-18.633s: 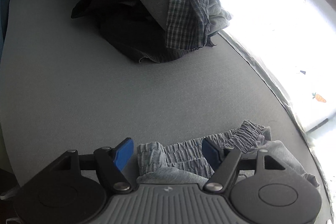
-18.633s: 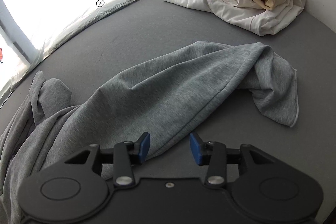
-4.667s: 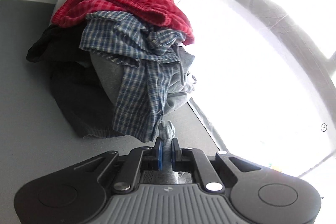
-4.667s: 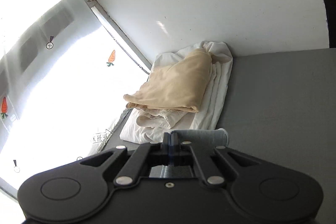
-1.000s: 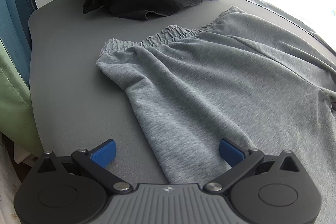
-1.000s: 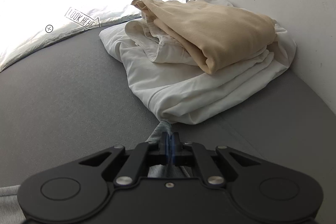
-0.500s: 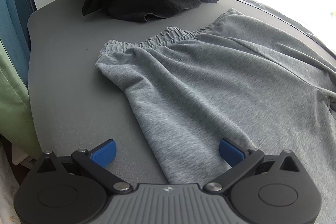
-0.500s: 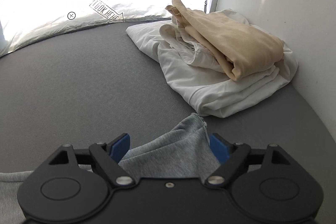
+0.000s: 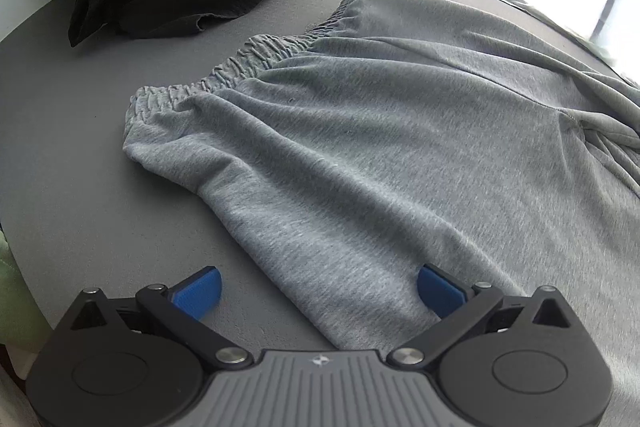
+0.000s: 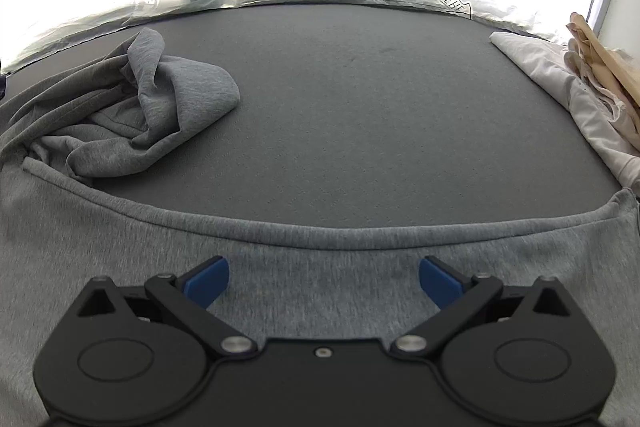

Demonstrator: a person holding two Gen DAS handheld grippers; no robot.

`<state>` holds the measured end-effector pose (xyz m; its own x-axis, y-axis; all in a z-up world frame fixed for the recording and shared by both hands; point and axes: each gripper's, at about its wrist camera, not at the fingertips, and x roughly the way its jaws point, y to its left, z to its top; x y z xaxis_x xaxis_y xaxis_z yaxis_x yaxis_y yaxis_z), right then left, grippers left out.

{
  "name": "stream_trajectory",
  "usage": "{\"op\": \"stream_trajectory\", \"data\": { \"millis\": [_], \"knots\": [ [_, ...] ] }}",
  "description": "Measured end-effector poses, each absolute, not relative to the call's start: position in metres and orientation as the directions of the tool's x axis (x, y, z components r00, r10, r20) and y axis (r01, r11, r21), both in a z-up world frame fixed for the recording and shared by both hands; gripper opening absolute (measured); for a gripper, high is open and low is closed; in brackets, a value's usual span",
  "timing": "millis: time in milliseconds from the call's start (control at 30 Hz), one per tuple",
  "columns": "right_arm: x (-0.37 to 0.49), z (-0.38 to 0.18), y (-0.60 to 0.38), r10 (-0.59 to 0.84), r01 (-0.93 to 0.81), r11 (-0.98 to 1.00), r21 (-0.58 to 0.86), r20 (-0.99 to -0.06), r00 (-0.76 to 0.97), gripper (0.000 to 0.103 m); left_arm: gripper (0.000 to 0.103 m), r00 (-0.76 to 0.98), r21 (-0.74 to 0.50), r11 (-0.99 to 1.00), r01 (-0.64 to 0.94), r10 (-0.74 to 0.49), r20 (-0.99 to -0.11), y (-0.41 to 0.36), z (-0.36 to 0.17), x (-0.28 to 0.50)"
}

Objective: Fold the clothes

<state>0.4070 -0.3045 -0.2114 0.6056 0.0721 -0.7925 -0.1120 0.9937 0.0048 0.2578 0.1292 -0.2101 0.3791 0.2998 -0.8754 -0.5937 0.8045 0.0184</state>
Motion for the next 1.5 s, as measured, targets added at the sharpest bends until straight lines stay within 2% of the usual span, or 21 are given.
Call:
{"op": "stream_trajectory", "data": {
  "millis": [167, 300, 533, 700, 967, 1033, 1067, 1100, 1133, 1233, 1333, 1400, 1500],
  "knots": [
    [0.386, -0.220, -0.296, 0.023, -0.025, 1.000, 0.007, -0.708, 0.706, 0.103, 0.098, 0.514, -0.029, 0.868, -0.497, 0.267, -0.815, 0.146, -0.185, 0.259],
    [0.372, -0.228, -0.295, -0.006, 0.010, 1.000, 0.003, -0.630, 0.776, 0.103, 0.099, 0.553, -0.075, 0.845, -0.530, 0.278, -0.785, 0.184, -0.169, 0.276],
    [0.376, -0.228, -0.292, -0.027, 0.036, 0.999, 0.002, -0.633, 0.774, 0.103, 0.099, 0.570, -0.104, 0.835, -0.540, 0.272, -0.775, 0.251, -0.166, 0.325],
    [0.377, -0.229, -0.289, -0.043, 0.059, 0.998, 0.003, -0.634, 0.772, 0.103, 0.099, 0.629, -0.192, 0.863, -0.468, 0.172, -0.758, 0.282, -0.167, 0.371],
    [0.380, -0.230, -0.281, -0.122, 0.161, 0.987, 0.003, -0.637, 0.761, 0.103, 0.097, 0.649, -0.188, 0.908, -0.374, 0.112, -0.752, 0.296, -0.181, 0.444],
    [0.381, -0.230, -0.279, -0.140, 0.185, 0.983, 0.003, -0.638, 0.757, 0.103, 0.079, 0.640, -0.195, 0.907, -0.374, 0.099, -0.762, 0.298, -0.189, 0.455],
    [0.382, -0.230, -0.278, -0.149, 0.196, 0.981, 0.003, -0.639, 0.755, 0.103, 0.075, 0.637, -0.203, 0.905, -0.374, 0.091, -0.766, 0.299, -0.192, 0.459],
    [0.383, -0.230, -0.278, -0.158, 0.207, 0.978, 0.002, -0.639, 0.753, 0.103, 0.062, 0.645, -0.216, 0.903, -0.372, 0.084, -0.759, 0.300, -0.195, 0.461],
    [0.384, -0.230, -0.277, -0.165, 0.216, 0.976, 0.002, -0.640, 0.751, 0.103, 0.041, 0.651, -0.221, 0.904, -0.365, 0.079, -0.755, 0.299, -0.196, 0.462],
    [0.385, -0.230, -0.275, -0.177, 0.233, 0.972, 0.003, -0.643, 0.745, 0.103, 0.016, 0.665, -0.201, 0.902, -0.382, 0.118, -0.737, 0.297, -0.186, 0.465],
    [0.387, -0.230, -0.274, -0.187, 0.247, 0.969, 0.003, -0.646, 0.740, 0.103, 0.013, 0.693, -0.177, 0.881, -0.439, 0.207, -0.690, 0.302, -0.168, 0.463],
    [0.387, -0.230, -0.274, -0.188, 0.249, 0.968, 0.003, -0.647, 0.739, 0.103, 0.013, 0.678, -0.148, 0.865, -0.479, 0.257, -0.688, 0.311, -0.163, 0.467],
    [0.387, -0.229, -0.273, -0.188, 0.250, 0.968, 0.004, -0.649, 0.737, 0.103, 0.024, 0.600, -0.098, 0.861, -0.499, 0.262, -0.756, 0.319, -0.181, 0.479]
  ]
}}
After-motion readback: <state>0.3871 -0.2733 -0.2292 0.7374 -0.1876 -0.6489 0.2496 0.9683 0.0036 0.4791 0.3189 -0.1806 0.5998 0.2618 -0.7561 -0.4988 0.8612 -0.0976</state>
